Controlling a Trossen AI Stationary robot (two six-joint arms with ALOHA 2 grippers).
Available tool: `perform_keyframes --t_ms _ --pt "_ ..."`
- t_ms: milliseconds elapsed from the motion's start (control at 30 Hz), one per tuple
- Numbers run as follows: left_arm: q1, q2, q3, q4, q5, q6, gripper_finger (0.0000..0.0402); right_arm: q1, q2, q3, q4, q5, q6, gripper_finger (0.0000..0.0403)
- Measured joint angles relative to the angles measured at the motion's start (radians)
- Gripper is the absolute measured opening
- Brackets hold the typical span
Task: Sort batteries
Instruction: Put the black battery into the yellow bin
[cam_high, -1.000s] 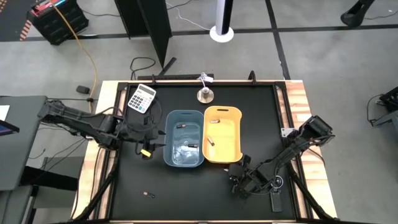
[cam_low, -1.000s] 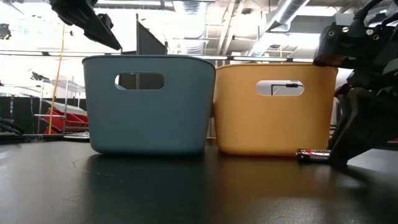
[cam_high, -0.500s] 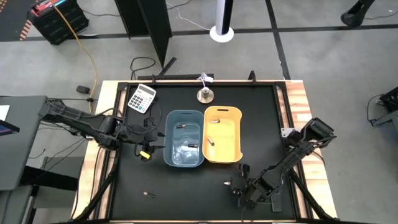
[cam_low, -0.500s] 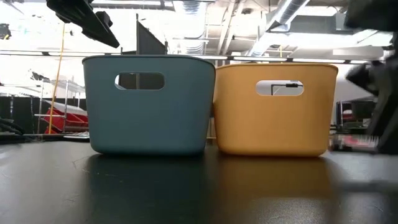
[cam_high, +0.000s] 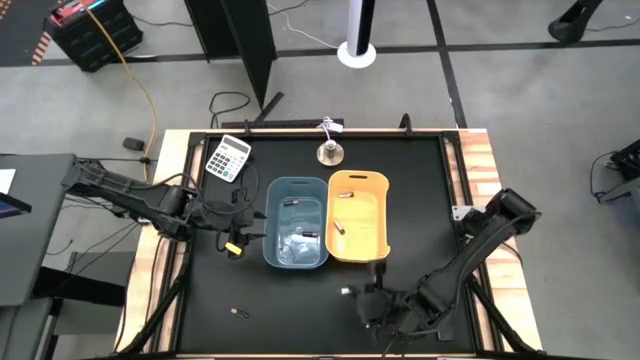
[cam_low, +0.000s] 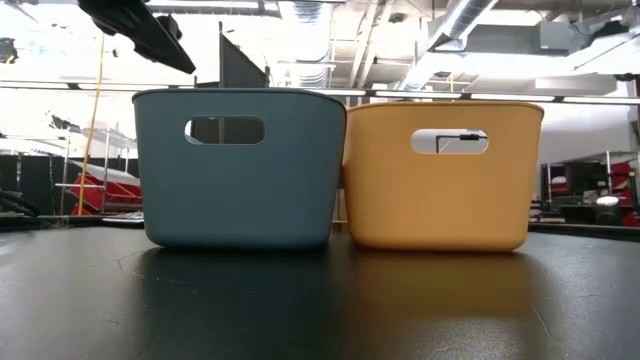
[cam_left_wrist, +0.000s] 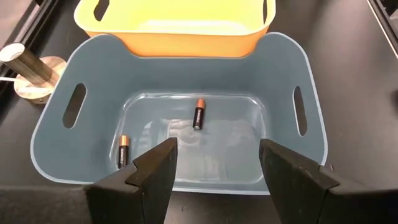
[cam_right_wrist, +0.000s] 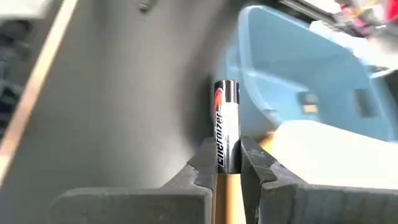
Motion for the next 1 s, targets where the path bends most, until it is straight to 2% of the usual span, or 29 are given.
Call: perform_keyframes --t_ms 100,233,333,500,700,867,1000 --pt "-0.026 0.0 0.0 0.001 -0.035 -0.003 0.0224 -0.028 -0.006 0.078 -0.183 0.029 -0.003 0.0047" --pt "-0.09 -0.004 0.0 0.003 -0.123 -0.002 0.0224 -0.09 -0.068 0.041 -0.303 0.03 0.057 0.0047" --pt "-0.14 -0.011 0.002 0.002 -0.164 -0.007 0.0224 -0.129 -0.15 -0.055 -0.295 0.029 0.068 0.0047" --pt "-0.221 -0.026 0.005 -0.043 -0.165 -0.077 0.0224 -0.179 -0.324 -0.252 -0.181 -0.022 0.068 0.0048" --pt "-0.301 -0.001 0.003 -0.244 -0.103 -0.278 0.0224 -0.247 -0.441 -0.411 -0.061 -0.073 0.066 0.0048" --pt "-0.377 0.073 -0.003 -0.254 0.003 -0.388 0.0224 -0.308 -0.445 -0.425 -0.032 -0.115 0.011 0.0048" --pt "-0.446 0.153 -0.003 -0.253 0.043 -0.458 0.0224 -0.364 -0.44 -0.425 0.025 -0.175 -0.054 0.0048"
